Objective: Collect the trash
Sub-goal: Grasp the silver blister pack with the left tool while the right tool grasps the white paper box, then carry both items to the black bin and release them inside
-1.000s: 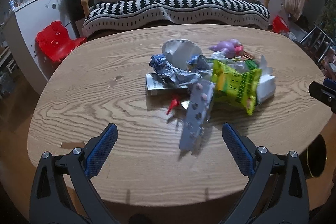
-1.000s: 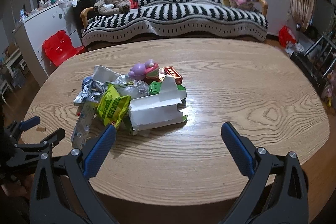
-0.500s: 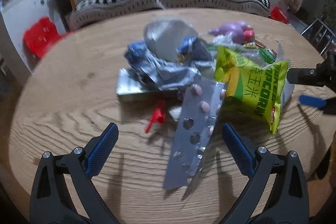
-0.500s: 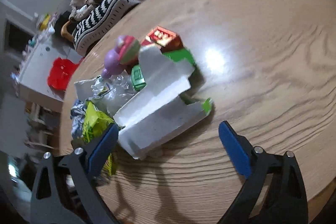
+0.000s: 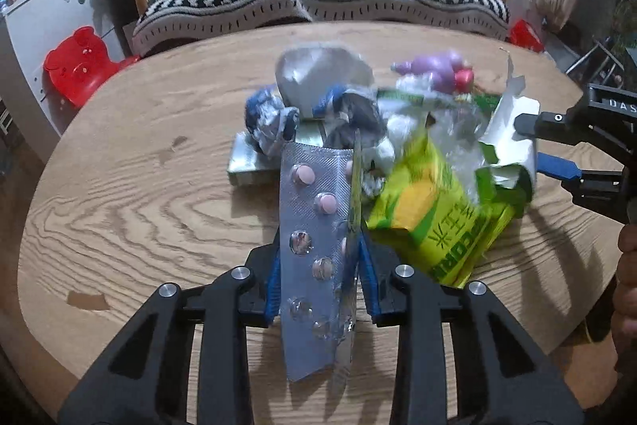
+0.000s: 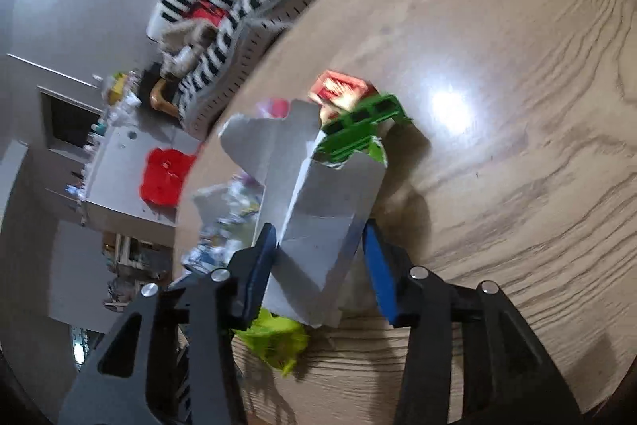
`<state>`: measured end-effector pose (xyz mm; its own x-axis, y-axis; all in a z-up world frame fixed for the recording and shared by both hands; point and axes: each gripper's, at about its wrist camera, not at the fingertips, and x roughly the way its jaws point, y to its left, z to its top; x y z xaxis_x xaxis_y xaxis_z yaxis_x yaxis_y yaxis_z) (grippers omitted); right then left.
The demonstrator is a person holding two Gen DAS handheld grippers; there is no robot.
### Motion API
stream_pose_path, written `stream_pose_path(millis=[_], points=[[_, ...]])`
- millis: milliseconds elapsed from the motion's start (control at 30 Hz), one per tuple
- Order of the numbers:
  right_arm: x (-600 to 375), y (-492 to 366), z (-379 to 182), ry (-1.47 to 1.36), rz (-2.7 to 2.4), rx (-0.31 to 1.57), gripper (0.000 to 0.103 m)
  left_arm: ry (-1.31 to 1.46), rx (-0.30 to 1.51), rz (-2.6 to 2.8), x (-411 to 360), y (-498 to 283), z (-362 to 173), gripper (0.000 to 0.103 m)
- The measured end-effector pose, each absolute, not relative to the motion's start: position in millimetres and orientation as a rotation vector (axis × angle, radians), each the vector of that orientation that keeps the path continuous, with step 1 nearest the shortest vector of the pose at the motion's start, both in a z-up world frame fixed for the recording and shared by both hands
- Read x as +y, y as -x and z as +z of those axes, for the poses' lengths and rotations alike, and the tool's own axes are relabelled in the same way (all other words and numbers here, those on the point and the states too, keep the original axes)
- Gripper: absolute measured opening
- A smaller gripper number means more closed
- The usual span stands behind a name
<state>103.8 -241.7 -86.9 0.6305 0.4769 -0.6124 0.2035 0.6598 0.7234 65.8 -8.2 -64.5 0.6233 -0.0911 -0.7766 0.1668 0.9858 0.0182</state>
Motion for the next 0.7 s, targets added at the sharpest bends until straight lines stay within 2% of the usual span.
stream_pose_path(millis=[233, 700], points=[[-246.7, -88.7, -43.5, -0.737, 0.16, 0.769, 0.044, -0.026, 0.807, -0.129, 12.6, -59.1, -35.6, 0.031], [-263.3, -57.2, -7.7, -0.523, 0.14, 0.725, 0.044, 0.035, 0.767, -0.167, 30.5, -58.0, -6.8, 0.031]])
